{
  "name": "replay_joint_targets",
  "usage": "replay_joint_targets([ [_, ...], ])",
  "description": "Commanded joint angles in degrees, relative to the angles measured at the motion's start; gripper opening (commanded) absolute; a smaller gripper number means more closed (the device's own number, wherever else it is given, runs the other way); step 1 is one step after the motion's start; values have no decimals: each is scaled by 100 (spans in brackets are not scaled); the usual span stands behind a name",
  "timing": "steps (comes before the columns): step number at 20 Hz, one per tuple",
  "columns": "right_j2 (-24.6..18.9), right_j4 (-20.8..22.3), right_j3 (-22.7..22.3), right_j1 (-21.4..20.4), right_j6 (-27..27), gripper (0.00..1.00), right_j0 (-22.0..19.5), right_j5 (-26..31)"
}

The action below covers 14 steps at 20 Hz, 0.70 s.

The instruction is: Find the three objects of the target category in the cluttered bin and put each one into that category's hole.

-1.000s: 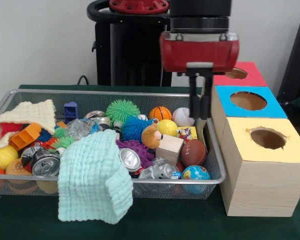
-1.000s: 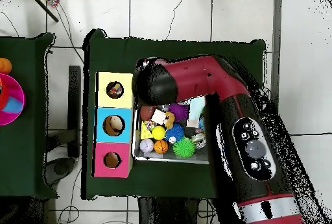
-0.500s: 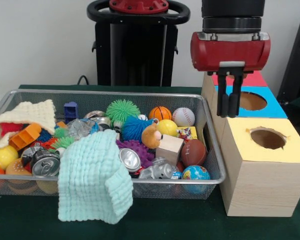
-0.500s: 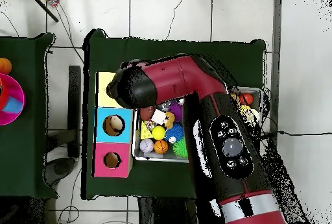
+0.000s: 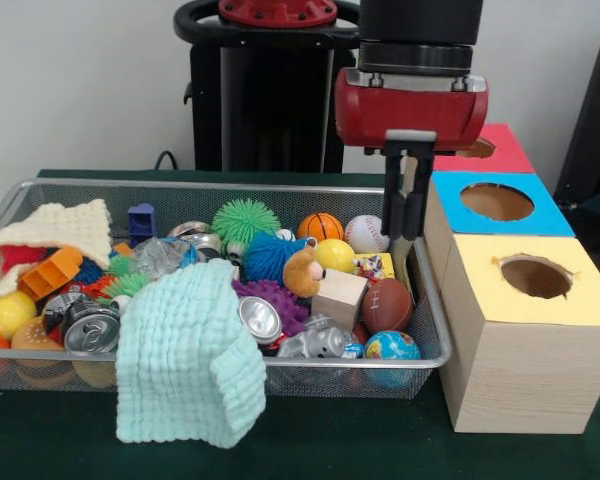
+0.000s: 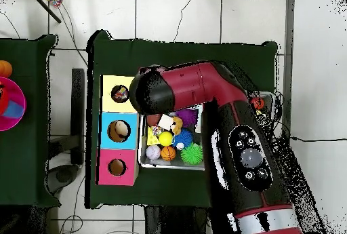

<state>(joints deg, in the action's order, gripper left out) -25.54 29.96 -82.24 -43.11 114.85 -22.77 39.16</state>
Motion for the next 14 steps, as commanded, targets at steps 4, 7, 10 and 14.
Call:
replay_joint_targets([
  [4,414,129,-247,220,268,0,-54,-151],
  [7,256,-7,-406,195,66,0,-183,-222],
  [10,393,-34,-513,82,214,100,-50,-65],
  [14,443,-137,-749,198,439,100,-13,-156],
])
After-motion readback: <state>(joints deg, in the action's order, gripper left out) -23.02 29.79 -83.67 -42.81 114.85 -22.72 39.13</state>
